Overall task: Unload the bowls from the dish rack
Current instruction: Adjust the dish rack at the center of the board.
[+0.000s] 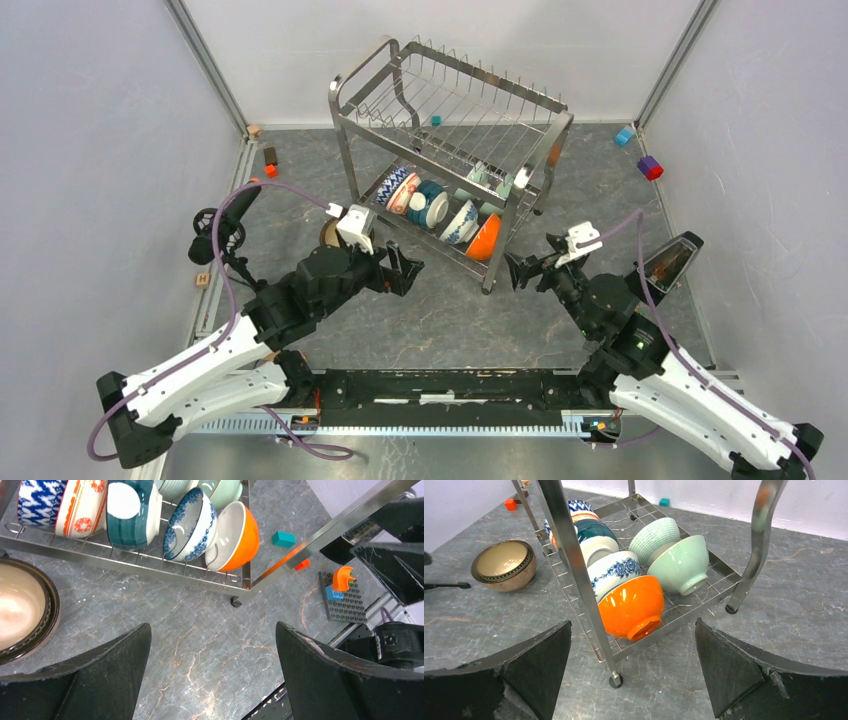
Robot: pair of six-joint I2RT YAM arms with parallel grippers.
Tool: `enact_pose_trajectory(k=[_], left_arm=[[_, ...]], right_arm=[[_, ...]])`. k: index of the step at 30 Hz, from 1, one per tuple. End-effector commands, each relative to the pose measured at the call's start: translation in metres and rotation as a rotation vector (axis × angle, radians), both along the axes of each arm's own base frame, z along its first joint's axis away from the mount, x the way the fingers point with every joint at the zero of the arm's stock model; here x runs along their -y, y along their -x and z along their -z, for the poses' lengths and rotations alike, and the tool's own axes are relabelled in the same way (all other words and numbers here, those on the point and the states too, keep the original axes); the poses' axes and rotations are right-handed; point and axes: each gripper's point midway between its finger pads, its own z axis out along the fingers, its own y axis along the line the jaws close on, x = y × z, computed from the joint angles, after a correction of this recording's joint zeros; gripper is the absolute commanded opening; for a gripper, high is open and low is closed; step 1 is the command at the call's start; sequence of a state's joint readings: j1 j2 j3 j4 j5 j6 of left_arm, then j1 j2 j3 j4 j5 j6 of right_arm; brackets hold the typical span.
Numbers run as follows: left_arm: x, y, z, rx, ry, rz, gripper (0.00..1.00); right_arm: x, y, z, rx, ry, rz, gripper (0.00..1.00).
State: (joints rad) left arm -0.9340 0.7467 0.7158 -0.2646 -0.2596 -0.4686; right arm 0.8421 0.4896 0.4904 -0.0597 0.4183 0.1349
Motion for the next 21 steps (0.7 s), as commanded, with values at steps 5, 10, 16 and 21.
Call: enact_pose_trajectory(k=[5, 10, 16, 21], left_arm=[[0.024, -0.007, -0.057, 0.13, 0.099, 0.07, 1.0], [0.049, 0.003, -0.075, 0.199, 0.18, 0.199, 1.0], [0.082, 0.012, -0.081, 0.258, 0.154, 0.276, 1.0], [0.1, 0.018, -0.079, 0.271, 0.119, 0.31, 1.0]], right_arm=[[0.027, 0.021, -0.001, -0.01, -0.082, 0.032, 0.98], [0.04, 0.025, 0.022, -0.028, -0.079, 0.077, 0.98], [0.046, 0.025, 0.044, -0.059, -0.077, 0.112, 0.98], [0.05, 0.023, 0.052, -0.088, -0.123, 0.16, 0.98]])
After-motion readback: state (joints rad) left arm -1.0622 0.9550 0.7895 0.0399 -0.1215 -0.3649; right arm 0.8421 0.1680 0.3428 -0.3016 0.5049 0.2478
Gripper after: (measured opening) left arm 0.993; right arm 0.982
